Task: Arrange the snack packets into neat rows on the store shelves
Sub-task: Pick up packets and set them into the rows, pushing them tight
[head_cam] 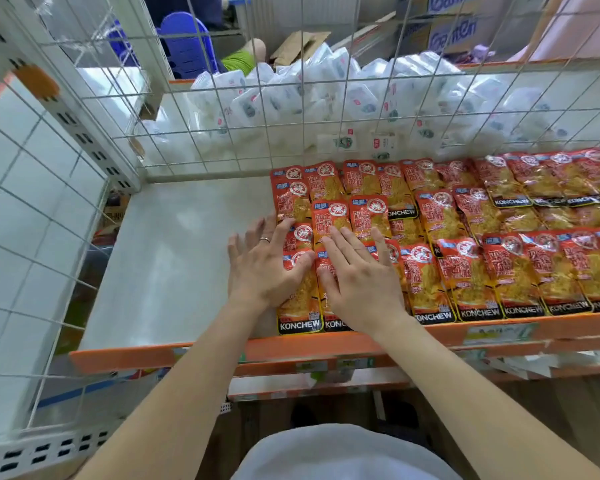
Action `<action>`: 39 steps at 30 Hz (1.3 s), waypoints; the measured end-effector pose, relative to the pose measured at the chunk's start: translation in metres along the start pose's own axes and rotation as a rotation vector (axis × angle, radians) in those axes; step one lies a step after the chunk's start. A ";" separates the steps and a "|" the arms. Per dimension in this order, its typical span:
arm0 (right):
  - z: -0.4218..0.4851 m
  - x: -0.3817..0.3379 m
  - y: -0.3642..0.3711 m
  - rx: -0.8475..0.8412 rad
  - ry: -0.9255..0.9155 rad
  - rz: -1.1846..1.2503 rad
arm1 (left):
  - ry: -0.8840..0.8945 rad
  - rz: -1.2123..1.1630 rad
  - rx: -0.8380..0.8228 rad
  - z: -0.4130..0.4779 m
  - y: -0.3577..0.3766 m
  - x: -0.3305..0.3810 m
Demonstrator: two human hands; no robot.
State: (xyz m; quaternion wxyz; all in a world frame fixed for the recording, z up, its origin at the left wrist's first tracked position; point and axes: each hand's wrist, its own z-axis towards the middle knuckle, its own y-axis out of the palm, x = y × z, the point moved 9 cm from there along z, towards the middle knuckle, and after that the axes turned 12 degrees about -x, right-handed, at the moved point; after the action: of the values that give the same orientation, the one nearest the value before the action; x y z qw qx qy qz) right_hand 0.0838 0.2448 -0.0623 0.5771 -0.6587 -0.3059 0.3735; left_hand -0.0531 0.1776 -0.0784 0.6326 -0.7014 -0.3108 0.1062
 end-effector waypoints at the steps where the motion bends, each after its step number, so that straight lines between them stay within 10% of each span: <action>1: 0.000 0.001 -0.001 0.006 0.000 0.007 | -0.004 -0.014 -0.010 0.000 0.000 0.000; 19: 0.016 0.032 -0.045 0.082 0.059 0.239 | -0.080 -0.266 0.013 0.017 -0.020 -0.009; 27: 0.054 0.062 -0.014 -0.337 0.061 0.087 | -0.036 -0.120 -0.143 0.071 -0.017 0.010; 39: 0.064 0.073 -0.018 -0.285 0.066 0.108 | 0.211 0.145 -0.122 0.079 -0.029 0.064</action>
State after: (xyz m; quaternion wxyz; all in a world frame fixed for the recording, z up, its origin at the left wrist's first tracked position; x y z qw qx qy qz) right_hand 0.0693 0.3424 -0.0584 0.4665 -0.7613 -0.3011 0.3349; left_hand -0.0542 0.2794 -0.0485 0.6087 -0.7664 -0.1968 0.0583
